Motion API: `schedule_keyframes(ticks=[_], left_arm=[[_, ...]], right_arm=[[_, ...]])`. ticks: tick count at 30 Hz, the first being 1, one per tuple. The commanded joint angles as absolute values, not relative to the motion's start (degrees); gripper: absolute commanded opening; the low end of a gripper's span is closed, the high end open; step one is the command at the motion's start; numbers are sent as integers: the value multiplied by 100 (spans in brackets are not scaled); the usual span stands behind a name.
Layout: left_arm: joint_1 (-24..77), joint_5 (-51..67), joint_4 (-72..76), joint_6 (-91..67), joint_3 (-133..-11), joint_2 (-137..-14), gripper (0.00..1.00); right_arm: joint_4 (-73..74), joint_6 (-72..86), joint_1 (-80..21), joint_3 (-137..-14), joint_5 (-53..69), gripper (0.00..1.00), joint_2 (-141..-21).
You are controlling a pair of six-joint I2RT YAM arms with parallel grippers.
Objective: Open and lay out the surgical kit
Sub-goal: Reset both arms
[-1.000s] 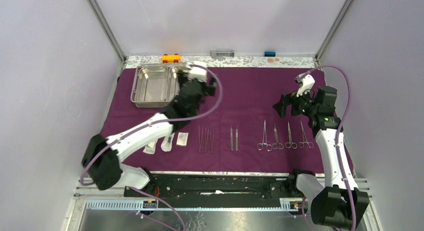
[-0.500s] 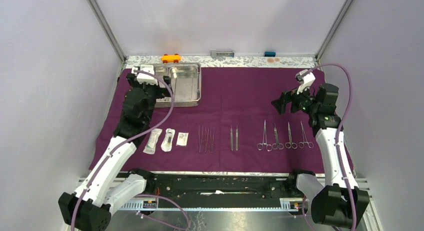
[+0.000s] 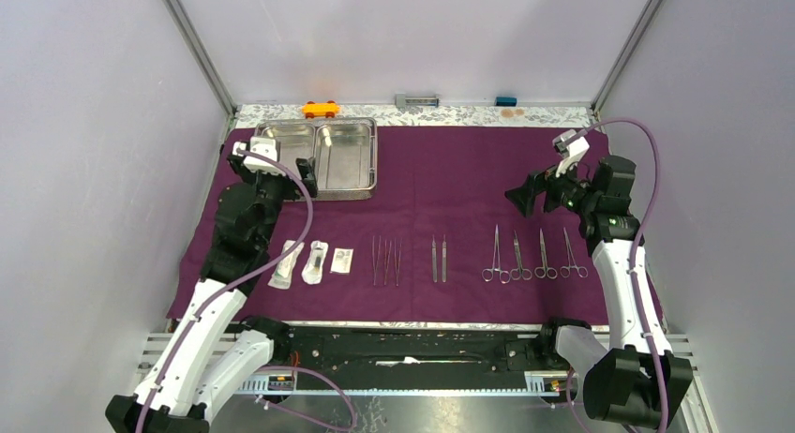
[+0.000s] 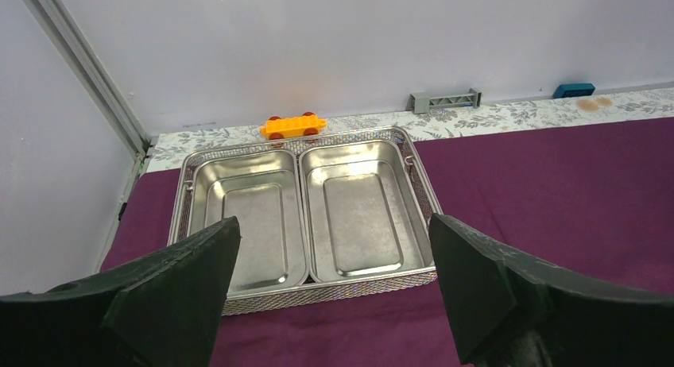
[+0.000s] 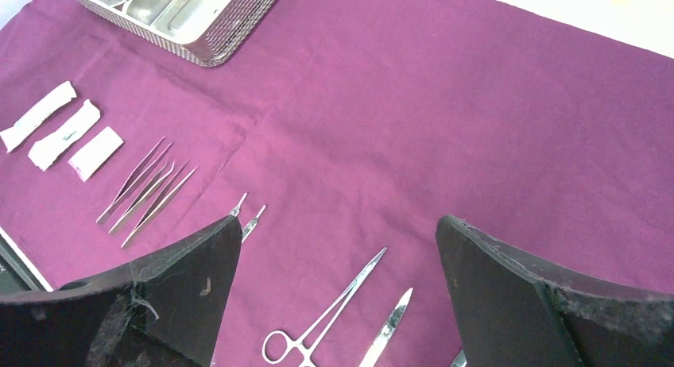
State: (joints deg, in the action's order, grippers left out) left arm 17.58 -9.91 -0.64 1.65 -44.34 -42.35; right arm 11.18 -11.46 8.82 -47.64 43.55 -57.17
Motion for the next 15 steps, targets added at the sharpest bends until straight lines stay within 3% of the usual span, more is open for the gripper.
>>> schedule_keyframes(ticks=[1, 15], left_arm=[[1723, -978, 190, 88, -4312, -4109, 99], [1689, -1010, 273, 44, -4230, -4188, 99]], right_arm=[[903, -1103, 905, -4748, 4603, 100, -5591], [1063, -1310, 905, -4719, 4546, 100, -5534]])
